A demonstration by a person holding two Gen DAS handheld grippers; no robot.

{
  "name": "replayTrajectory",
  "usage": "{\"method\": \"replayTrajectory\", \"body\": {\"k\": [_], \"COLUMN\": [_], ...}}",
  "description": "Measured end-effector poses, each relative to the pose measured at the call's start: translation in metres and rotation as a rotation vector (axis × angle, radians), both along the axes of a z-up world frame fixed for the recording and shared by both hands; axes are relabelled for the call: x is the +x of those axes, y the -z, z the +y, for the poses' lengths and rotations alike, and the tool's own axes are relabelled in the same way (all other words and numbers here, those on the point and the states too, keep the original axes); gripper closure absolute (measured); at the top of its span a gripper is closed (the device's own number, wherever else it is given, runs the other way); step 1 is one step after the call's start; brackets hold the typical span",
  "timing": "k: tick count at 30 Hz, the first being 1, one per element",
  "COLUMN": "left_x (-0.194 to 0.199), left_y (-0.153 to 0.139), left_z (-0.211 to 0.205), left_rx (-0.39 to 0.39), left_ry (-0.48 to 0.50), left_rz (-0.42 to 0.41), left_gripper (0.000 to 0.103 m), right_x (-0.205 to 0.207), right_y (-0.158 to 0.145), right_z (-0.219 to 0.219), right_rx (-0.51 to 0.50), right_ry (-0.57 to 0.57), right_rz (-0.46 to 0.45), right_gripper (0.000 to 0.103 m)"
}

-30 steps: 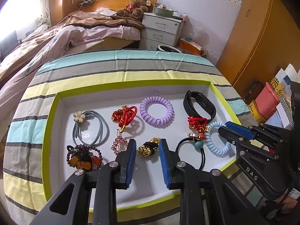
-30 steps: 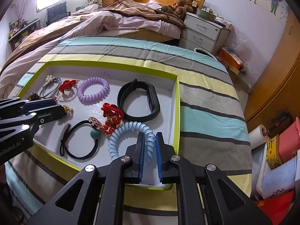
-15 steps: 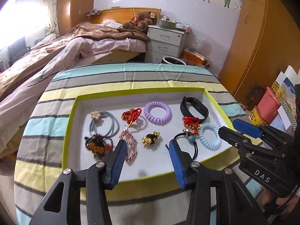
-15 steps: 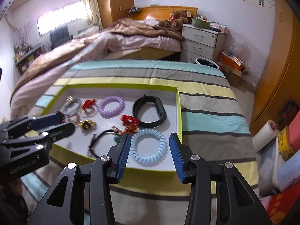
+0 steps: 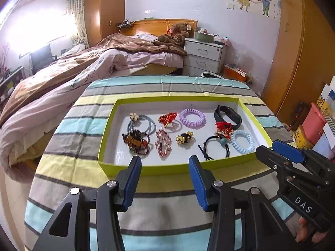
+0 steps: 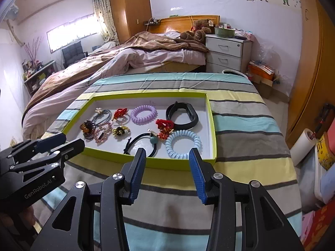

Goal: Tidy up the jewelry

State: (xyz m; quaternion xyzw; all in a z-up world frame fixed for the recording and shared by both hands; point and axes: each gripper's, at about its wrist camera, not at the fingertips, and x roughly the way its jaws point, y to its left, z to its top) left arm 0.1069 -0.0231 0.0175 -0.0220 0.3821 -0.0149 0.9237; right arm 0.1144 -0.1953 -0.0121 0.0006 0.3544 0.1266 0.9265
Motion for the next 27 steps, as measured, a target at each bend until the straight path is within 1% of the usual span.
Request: {"method": "replayTrajectory", "body": {"k": [10,27], "left_x": [-0.016,-0.019], "left_y": [-0.002,0.001], "left_z": [0.000,0.003], "left_rx": [-0.009,-0.018], "left_ry": [-0.035,-0.057], "left_rz": [-0.028,-0.018], "left_gripper": [0.056,0.056], "right_x": [-0.014,-0.019], "right_y": [-0.003,-0.004], "right_z": [0.005,0.006], "right_rx": [-0.006,-0.008], "right_ry": [-0.007,-0.002], "right_rz": [-0.031,-0.037], "right_gripper": [0.059,0.059]}}
